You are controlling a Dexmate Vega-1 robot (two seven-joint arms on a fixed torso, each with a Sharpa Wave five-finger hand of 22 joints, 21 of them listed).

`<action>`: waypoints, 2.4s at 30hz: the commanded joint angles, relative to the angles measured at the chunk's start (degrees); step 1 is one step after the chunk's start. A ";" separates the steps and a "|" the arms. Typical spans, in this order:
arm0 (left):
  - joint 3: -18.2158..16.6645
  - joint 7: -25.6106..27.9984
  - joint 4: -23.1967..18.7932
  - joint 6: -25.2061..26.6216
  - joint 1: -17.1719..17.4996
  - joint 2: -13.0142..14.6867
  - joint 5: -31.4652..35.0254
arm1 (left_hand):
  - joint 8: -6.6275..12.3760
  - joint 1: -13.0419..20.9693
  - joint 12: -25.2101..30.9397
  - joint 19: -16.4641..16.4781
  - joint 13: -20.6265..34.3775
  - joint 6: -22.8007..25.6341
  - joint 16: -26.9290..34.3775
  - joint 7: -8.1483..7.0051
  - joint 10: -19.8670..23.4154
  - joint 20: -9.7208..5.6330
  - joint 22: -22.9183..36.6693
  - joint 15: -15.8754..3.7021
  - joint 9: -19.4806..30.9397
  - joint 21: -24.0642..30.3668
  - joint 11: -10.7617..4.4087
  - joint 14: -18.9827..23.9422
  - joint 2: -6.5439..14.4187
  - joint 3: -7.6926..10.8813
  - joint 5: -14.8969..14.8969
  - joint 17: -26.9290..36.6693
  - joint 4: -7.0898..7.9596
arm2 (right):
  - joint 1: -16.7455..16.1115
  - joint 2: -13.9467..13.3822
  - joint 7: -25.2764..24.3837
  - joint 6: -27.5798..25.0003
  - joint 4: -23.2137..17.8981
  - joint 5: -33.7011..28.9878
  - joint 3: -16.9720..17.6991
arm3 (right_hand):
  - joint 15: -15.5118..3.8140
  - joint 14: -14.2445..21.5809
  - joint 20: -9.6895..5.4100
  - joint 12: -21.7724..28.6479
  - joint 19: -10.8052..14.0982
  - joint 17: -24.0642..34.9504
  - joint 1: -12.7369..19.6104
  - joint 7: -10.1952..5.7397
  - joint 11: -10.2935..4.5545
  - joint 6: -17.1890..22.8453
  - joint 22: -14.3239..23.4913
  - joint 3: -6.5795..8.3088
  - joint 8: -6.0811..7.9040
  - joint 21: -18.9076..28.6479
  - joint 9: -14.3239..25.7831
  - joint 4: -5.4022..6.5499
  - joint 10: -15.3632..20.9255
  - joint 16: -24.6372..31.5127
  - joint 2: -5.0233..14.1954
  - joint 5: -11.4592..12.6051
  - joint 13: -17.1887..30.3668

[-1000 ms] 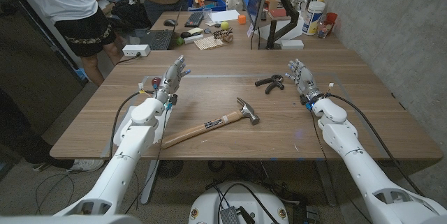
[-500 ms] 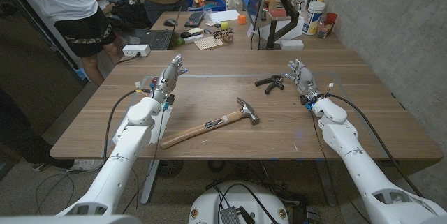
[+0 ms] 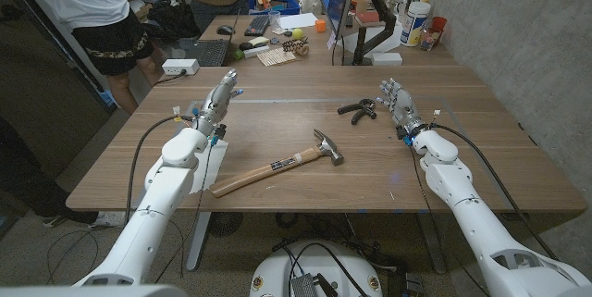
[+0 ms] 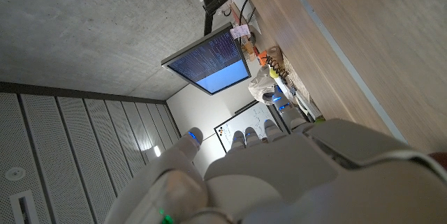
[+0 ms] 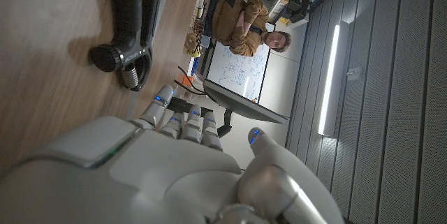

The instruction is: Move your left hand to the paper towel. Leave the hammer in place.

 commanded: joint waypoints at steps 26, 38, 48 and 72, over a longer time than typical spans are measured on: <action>-1.74 4.09 -8.87 0.38 4.82 5.02 6.06 | 0.43 2.52 0.26 -14.84 0.20 -9.23 -0.11 -0.95 -6.96 -2.78 0.26 -3.59 0.22 -1.22 -0.51 -12.64 2.47 0.92 0.36 -0.17 -0.86 | 0.59 0.16 0.72 0.56 0.82 -0.63 -0.44 | -2.06 -0.27 -6.31 0.16 -2.93 0.21 -0.18 0.01 -0.07 0.34 0.35 -0.32 0.34 -0.66 0.21 0.03 0.41 0.31 4.94 0.25 0.18; -2.07 5.04 -11.84 1.28 5.99 7.03 8.91 | 0.43 3.15 0.21 -15.23 0.20 -9.18 -0.17 -1.03 -7.16 -3.10 0.30 -3.54 0.22 -1.51 -0.49 -12.94 2.45 1.03 0.33 -0.22 -1.09 | 0.60 0.18 1.13 0.72 1.09 -0.43 -0.43 | -2.08 -0.24 -6.23 0.19 -2.78 0.20 -0.21 0.04 0.18 0.34 0.36 -0.40 0.34 -0.95 0.20 0.03 0.51 0.31 4.95 0.26 0.18; -3.13 5.81 -15.34 1.91 8.65 8.51 10.97 | 0.42 3.42 0.17 -15.46 0.20 -9.19 -0.19 -1.13 -7.37 -2.95 0.32 -3.53 0.23 -1.69 -0.53 -13.24 2.42 0.93 0.25 -0.21 -1.11 | 0.71 0.30 1.41 1.05 1.24 -0.48 -0.62 | -2.07 -0.23 -6.20 0.19 -2.70 0.20 -0.24 0.06 0.19 0.29 0.36 -0.49 0.33 -1.15 0.20 0.04 0.53 0.31 4.92 0.27 0.18; -6.31 6.11 -21.56 2.54 14.53 9.95 13.95 | 0.66 4.48 0.28 -15.82 0.19 -8.46 -0.13 -2.76 -7.39 -2.80 0.37 -3.63 0.25 -2.14 -1.09 -13.61 2.24 0.43 0.05 -0.29 -1.54 | 0.99 0.37 2.00 1.44 1.49 -0.66 -1.09 | -2.03 -0.20 -6.12 0.19 -2.48 0.20 -0.33 -0.01 0.12 0.27 0.38 -0.66 0.33 -1.64 0.20 0.06 0.55 0.30 4.92 0.29 0.18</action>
